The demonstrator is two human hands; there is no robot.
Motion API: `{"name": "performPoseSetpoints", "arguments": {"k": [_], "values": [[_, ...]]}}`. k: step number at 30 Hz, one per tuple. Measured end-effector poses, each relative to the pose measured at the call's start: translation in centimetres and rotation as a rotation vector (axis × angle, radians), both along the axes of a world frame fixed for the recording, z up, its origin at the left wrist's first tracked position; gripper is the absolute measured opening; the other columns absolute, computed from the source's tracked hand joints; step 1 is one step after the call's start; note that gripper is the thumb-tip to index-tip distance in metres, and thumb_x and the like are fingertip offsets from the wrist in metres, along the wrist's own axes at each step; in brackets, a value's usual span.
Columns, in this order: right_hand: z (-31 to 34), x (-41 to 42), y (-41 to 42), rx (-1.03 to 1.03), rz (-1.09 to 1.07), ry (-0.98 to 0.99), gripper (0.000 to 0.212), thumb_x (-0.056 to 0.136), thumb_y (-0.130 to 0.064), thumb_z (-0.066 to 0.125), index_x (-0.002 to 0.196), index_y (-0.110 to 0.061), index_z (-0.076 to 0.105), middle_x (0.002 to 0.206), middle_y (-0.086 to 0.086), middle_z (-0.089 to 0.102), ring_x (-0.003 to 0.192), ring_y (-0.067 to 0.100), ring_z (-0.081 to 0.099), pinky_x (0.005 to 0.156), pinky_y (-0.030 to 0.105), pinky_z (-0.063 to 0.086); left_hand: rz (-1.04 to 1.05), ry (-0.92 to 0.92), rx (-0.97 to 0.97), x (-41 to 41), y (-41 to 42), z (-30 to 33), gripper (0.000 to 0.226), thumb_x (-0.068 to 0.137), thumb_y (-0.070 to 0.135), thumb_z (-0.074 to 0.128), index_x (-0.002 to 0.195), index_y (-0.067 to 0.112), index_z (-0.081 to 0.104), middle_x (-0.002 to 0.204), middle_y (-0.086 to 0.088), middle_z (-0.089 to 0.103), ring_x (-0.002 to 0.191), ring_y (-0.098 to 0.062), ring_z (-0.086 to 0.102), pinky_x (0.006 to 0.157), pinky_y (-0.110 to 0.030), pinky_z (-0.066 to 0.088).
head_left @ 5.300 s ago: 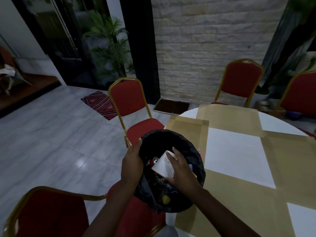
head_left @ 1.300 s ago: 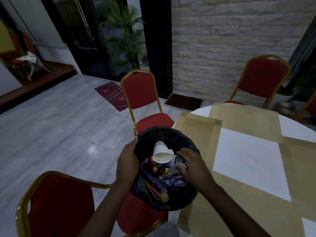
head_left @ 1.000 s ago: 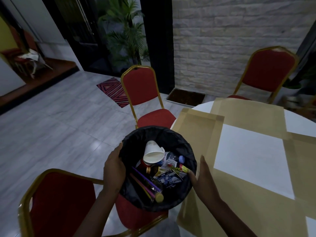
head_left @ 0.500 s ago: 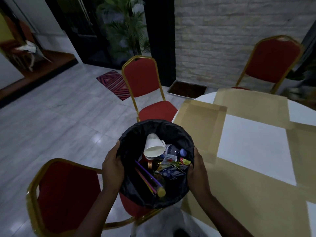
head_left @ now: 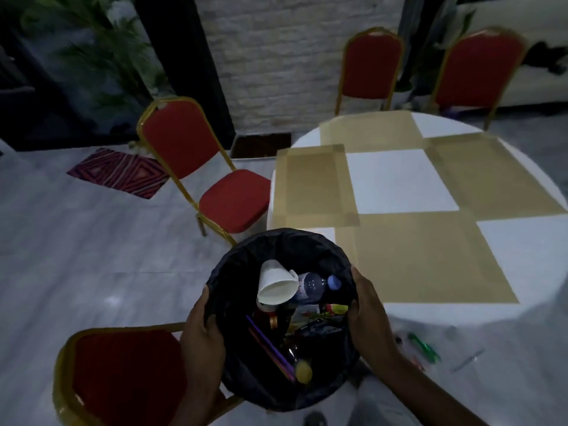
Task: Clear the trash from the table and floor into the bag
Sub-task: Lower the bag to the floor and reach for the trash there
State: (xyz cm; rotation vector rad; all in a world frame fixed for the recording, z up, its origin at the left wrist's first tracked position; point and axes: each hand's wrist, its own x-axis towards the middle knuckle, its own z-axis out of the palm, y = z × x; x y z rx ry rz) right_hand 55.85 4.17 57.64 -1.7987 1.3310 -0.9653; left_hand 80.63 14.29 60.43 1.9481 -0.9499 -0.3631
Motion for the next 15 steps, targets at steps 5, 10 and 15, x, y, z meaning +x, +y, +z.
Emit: {"name": "performPoseSetpoints", "arguments": {"k": [5,10,15], "values": [[-1.0,-3.0,6.4,0.012,-0.202,0.017,0.062,0.088,0.014,0.034,0.144,-0.011,0.029,0.14,0.003,0.039,0.128,0.007,0.036,0.102,0.003,0.023,-0.201,-0.017,-0.013,-1.6,0.6,0.2,0.048,0.094,-0.005,0.043,0.137,0.017,0.046,0.134,0.003,0.05,0.122,-0.01,0.046,0.102,-0.024,0.034],[0.2,-7.7,9.4,0.034,-0.408,0.027,0.071,0.084,0.016,0.038,0.145,-0.017,0.029,0.137,-0.001,0.043,0.123,0.003,0.039,0.101,0.01,0.03,-0.39,-0.115,-0.007,-4.9,-1.9,0.1,0.054,0.094,0.006,0.045,0.137,0.039,0.042,0.137,0.011,0.05,0.125,-0.008,0.048,0.105,-0.034,0.04],[1.6,-13.3,11.3,0.025,-0.63,0.02,0.07,0.084,0.017,0.038,0.145,-0.014,0.03,0.132,-0.006,0.041,0.116,-0.008,0.034,0.091,-0.003,0.025,-0.618,-0.023,-0.054,-12.2,-5.3,0.9,0.054,0.091,-0.009,0.04,0.139,0.017,0.045,0.134,-0.002,0.055,0.119,-0.018,0.053,0.1,-0.033,0.043]]}}
